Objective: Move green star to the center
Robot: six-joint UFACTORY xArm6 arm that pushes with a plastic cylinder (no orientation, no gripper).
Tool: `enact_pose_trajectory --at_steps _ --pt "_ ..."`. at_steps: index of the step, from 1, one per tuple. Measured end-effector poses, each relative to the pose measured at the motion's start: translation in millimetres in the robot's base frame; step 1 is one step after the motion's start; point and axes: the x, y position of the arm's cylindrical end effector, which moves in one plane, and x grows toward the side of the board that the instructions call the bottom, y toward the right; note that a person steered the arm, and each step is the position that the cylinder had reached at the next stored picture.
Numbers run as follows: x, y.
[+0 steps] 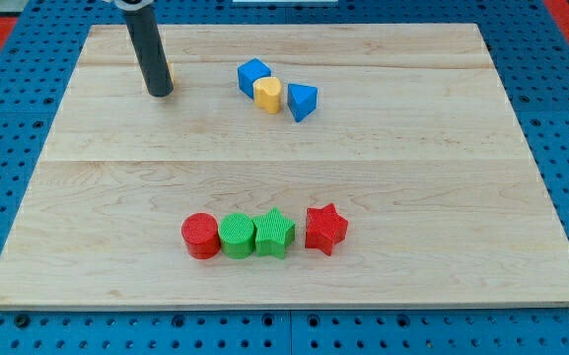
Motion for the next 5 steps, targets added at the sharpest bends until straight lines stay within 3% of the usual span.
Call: enact_pose_trajectory --at_steps 2,3,4,5 --pt "-48 3" --pt "-47 3" --pt "-35 3" --pt "35 -2"
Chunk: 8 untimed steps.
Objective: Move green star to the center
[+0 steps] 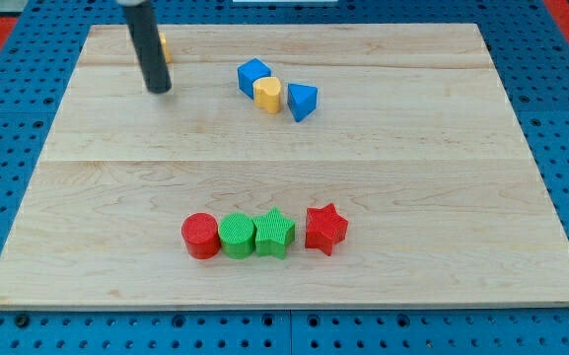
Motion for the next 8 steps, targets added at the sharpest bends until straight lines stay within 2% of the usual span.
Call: enact_pose_trajectory --at_steps 1,2,4,5,6,7,8 --pt "47 38" --pt "56 126" --pt "116 286" --pt "171 321" --pt "251 317" --pt "268 282" --pt "260 239"
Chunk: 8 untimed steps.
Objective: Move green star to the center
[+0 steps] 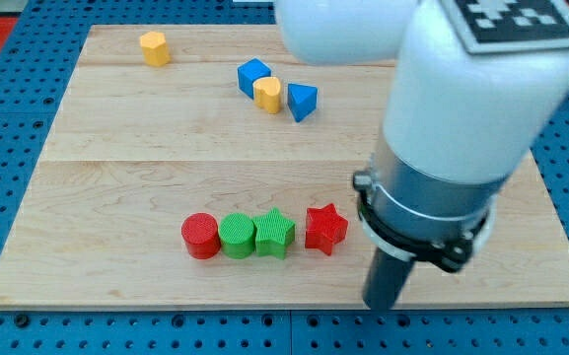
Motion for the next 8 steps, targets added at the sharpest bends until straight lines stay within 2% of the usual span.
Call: enact_pose_trajectory --at_steps 1,2,4,6,8 --pt "-6 -59" --pt "-21 -68" --pt "-86 -108" --pt "-133 -144" --pt "-209 -186"
